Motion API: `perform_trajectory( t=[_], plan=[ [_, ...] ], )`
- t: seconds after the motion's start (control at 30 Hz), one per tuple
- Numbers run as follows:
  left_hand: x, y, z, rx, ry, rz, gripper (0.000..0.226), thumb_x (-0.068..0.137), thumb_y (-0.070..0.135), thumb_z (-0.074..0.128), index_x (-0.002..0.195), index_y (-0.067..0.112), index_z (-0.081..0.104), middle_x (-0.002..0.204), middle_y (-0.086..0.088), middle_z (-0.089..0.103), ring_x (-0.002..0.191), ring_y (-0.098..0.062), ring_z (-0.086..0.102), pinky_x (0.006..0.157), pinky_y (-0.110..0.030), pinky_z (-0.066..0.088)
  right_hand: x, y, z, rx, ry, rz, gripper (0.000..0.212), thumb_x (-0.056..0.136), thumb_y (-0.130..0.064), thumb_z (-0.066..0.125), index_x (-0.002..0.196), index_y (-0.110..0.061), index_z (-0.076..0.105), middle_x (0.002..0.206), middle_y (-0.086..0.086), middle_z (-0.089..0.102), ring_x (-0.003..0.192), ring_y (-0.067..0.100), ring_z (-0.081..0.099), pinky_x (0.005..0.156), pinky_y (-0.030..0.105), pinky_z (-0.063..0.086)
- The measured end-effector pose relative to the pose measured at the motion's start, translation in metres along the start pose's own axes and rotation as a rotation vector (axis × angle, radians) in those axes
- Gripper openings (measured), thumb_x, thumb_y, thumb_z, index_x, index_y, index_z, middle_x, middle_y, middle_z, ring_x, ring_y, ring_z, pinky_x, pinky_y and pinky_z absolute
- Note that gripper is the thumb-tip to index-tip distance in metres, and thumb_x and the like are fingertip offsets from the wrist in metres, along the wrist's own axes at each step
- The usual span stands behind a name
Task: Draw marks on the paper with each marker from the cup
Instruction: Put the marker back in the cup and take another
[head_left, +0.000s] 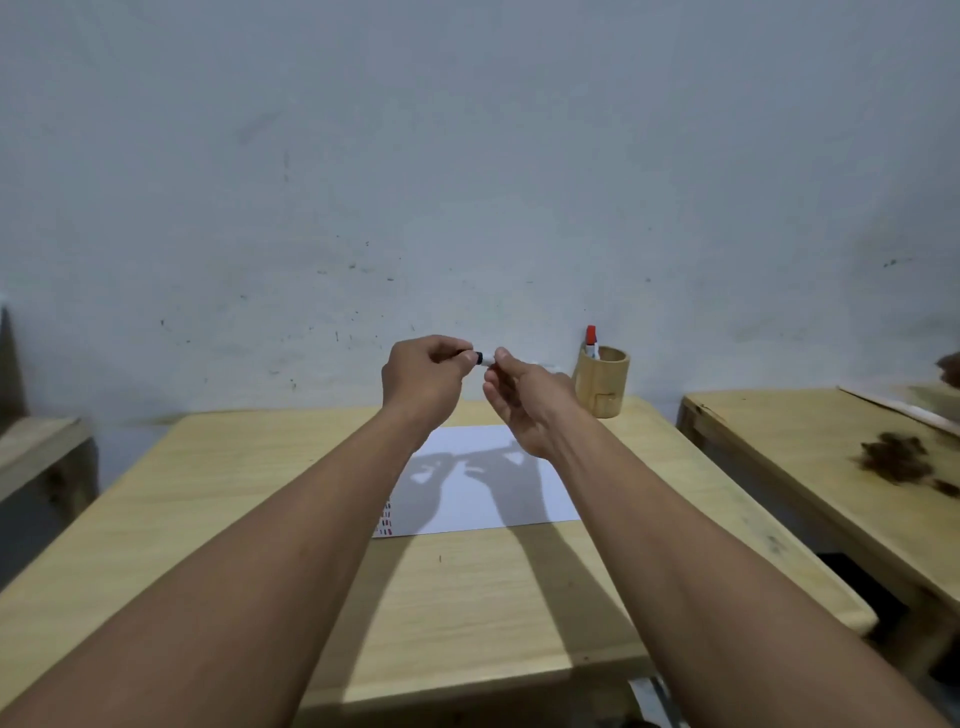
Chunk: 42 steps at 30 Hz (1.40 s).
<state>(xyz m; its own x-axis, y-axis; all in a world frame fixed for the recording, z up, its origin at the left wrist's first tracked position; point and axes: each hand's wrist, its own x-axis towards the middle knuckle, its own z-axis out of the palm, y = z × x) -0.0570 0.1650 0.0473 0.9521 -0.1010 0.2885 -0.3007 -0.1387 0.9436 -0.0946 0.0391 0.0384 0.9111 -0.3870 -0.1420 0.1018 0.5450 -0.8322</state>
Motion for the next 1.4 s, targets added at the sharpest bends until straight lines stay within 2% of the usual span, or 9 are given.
perform_trajectory(
  t=[0.1,0.17,0.27,0.47,0.6,0.83,1.03,1.17,1.4],
  plan=[
    [-0.001,0.012,0.009,0.144,0.014,0.108,0.012,0.091,0.022,0.069,0.099,0.019,0.078,0.089,0.007,0.073,0.086,-0.009,0.065,0.066,-0.011,0.040,0.004,-0.001,0.001,-0.070,0.086,-0.105,0.063,0.093,-0.009,0.073,0.145,0.007,0.043,0.079,0.008,0.069,0.061,0.012,0.068,0.057,0.022,0.059],
    [0.000,0.018,0.014,0.182,0.019,0.147,0.013,0.092,0.022,0.068,0.099,0.019,0.078,0.089,0.006,0.073,0.086,-0.010,0.065,0.065,-0.012,0.039,0.005,-0.007,-0.002,-0.161,0.080,-0.177,0.067,0.097,-0.009,0.064,0.154,-0.008,0.031,0.082,0.007,0.067,0.063,0.013,0.065,0.062,0.026,0.059],
    [0.005,0.025,0.025,0.222,0.032,0.182,0.014,0.092,0.023,0.066,0.100,0.021,0.078,0.092,0.006,0.074,0.092,-0.012,0.066,0.069,-0.018,0.041,-0.003,-0.024,-0.011,-0.445,0.058,-0.233,0.033,0.098,-0.006,0.049,0.129,-0.007,0.060,0.084,0.008,0.066,0.067,0.016,0.063,0.066,0.031,0.059],
    [0.015,0.038,0.060,0.239,-0.029,0.242,0.025,0.091,0.035,0.065,0.113,0.025,0.072,0.092,0.011,0.072,0.095,-0.012,0.065,0.072,-0.021,0.042,0.005,-0.047,-0.047,-0.730,0.070,-0.337,0.017,0.099,-0.009,0.054,0.113,-0.006,0.061,0.075,0.008,0.067,0.053,0.014,0.060,0.048,0.022,0.048],
    [0.023,0.035,0.092,0.190,-0.006,0.212,0.035,0.095,0.039,0.058,0.125,0.023,0.067,0.102,0.008,0.069,0.104,-0.013,0.062,0.087,-0.024,0.039,0.027,-0.069,-0.072,-0.739,0.109,-0.327,0.020,0.104,-0.024,0.052,0.113,-0.008,0.059,0.072,0.006,0.068,0.051,0.014,0.057,0.056,0.028,0.048],
    [0.052,-0.022,0.162,0.255,-0.158,0.101,0.046,0.091,0.037,0.066,0.133,0.020,0.061,0.118,0.001,0.067,0.110,-0.017,0.062,0.089,-0.026,0.044,0.089,-0.108,-0.110,-0.860,0.220,-0.474,0.026,0.102,-0.038,0.057,0.091,-0.018,0.070,0.072,0.000,0.062,0.059,0.017,0.055,0.059,0.029,0.046],
    [0.080,-0.055,0.213,0.339,-0.267,0.055,0.076,0.084,0.038,0.075,0.149,0.019,0.042,0.142,-0.007,0.055,0.129,-0.024,0.053,0.104,-0.042,0.047,0.141,-0.124,-0.134,-0.904,0.252,-0.511,0.020,0.103,-0.025,0.058,0.109,-0.009,0.069,0.082,-0.003,0.063,0.072,0.012,0.060,0.060,0.022,0.045],
    [0.097,-0.067,0.236,0.350,-0.324,0.018,0.094,0.077,0.040,0.082,0.153,0.017,0.034,0.149,-0.009,0.050,0.134,-0.026,0.049,0.103,-0.037,0.045,0.166,-0.125,-0.141,-0.936,0.283,-0.574,0.017,0.103,-0.023,0.056,0.118,-0.015,0.060,0.087,-0.003,0.064,0.070,0.004,0.059,0.061,0.023,0.047],
    [0.103,-0.090,0.253,0.248,-0.336,0.060,0.061,0.078,0.023,0.081,0.133,0.020,0.054,0.122,0.000,0.067,0.098,-0.016,0.060,0.080,-0.026,0.045,0.188,-0.123,-0.147,-1.032,0.309,-0.613,0.015,0.101,-0.023,0.061,0.114,-0.017,0.061,0.082,-0.006,0.064,0.071,0.004,0.060,0.062,0.022,0.045]
  ],
)
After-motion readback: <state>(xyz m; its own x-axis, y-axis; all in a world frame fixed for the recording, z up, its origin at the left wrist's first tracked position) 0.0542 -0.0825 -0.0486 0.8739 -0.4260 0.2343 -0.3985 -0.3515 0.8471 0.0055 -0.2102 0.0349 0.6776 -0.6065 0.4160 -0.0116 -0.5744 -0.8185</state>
